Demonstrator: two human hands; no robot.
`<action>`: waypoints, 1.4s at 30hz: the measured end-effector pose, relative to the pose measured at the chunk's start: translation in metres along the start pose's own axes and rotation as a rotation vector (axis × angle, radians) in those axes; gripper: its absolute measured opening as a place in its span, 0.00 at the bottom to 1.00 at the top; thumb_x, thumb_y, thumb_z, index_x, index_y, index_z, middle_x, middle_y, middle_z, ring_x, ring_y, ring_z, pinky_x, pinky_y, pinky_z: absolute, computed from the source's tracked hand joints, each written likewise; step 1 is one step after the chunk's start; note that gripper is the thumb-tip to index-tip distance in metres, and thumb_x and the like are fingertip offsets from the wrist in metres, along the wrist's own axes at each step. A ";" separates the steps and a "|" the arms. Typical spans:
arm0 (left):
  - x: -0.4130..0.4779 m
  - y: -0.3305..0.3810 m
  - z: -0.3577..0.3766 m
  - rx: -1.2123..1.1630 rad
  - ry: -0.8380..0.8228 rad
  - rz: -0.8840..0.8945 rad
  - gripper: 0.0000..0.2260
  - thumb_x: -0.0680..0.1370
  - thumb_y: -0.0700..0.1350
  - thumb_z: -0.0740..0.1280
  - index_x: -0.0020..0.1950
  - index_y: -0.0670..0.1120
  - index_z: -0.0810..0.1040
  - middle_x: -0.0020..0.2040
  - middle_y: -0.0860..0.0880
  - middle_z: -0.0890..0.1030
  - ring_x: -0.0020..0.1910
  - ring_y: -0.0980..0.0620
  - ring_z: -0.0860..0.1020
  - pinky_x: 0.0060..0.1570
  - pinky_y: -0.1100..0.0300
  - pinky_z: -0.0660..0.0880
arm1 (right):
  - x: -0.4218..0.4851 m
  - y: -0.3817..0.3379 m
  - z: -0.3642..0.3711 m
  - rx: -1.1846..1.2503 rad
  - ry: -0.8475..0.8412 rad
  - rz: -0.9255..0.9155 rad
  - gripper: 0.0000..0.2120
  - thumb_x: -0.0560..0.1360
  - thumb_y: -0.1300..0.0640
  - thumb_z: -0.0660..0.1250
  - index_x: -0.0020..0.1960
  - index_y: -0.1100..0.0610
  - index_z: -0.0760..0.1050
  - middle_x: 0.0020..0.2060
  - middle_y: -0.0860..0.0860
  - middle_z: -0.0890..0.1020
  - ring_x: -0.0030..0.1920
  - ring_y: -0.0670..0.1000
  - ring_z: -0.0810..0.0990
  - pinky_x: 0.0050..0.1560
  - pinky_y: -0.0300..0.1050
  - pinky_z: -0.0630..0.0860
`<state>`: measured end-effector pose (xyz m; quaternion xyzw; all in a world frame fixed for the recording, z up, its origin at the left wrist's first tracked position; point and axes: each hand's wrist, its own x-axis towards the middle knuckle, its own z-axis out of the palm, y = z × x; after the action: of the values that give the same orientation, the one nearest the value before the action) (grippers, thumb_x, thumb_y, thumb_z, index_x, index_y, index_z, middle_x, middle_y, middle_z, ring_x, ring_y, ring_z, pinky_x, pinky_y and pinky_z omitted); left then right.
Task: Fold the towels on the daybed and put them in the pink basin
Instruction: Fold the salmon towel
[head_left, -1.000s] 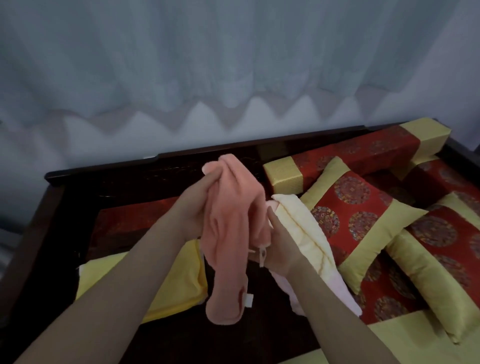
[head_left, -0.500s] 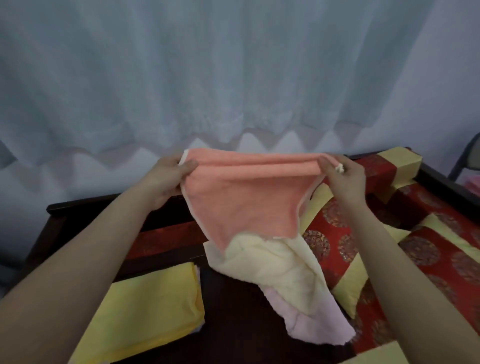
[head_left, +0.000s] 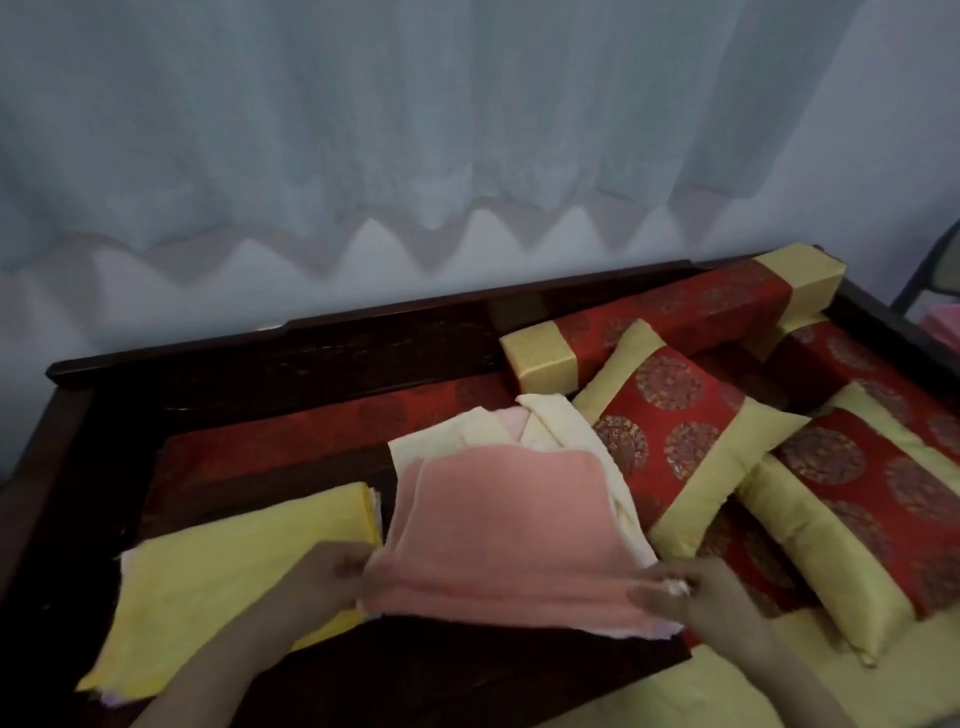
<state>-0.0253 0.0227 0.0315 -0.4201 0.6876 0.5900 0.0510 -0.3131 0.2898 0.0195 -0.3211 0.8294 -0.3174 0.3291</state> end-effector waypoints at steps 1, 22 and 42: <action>0.004 -0.018 0.007 0.004 -0.002 -0.054 0.06 0.72 0.46 0.72 0.42 0.45 0.85 0.38 0.45 0.84 0.37 0.54 0.79 0.40 0.60 0.73 | 0.000 0.017 0.016 -0.046 -0.031 0.046 0.06 0.61 0.45 0.78 0.35 0.44 0.84 0.33 0.40 0.85 0.36 0.39 0.81 0.39 0.36 0.73; 0.222 -0.014 0.017 0.696 0.205 0.157 0.13 0.78 0.39 0.60 0.63 0.40 0.74 0.59 0.39 0.76 0.57 0.40 0.75 0.55 0.51 0.73 | 0.208 0.048 0.046 -0.380 0.231 0.011 0.13 0.75 0.56 0.64 0.57 0.55 0.79 0.49 0.57 0.79 0.52 0.59 0.77 0.49 0.51 0.75; 0.221 -0.006 -0.035 -0.126 -0.244 -0.205 0.11 0.72 0.47 0.71 0.51 0.44 0.83 0.50 0.46 0.85 0.50 0.50 0.82 0.47 0.59 0.78 | 0.227 0.060 0.044 -0.112 0.280 -0.076 0.05 0.67 0.59 0.76 0.40 0.52 0.82 0.41 0.48 0.79 0.46 0.51 0.75 0.45 0.43 0.68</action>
<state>-0.1487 -0.1211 -0.0881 -0.4157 0.5913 0.6704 0.1676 -0.4306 0.1436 -0.1277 -0.3227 0.8709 -0.3244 0.1795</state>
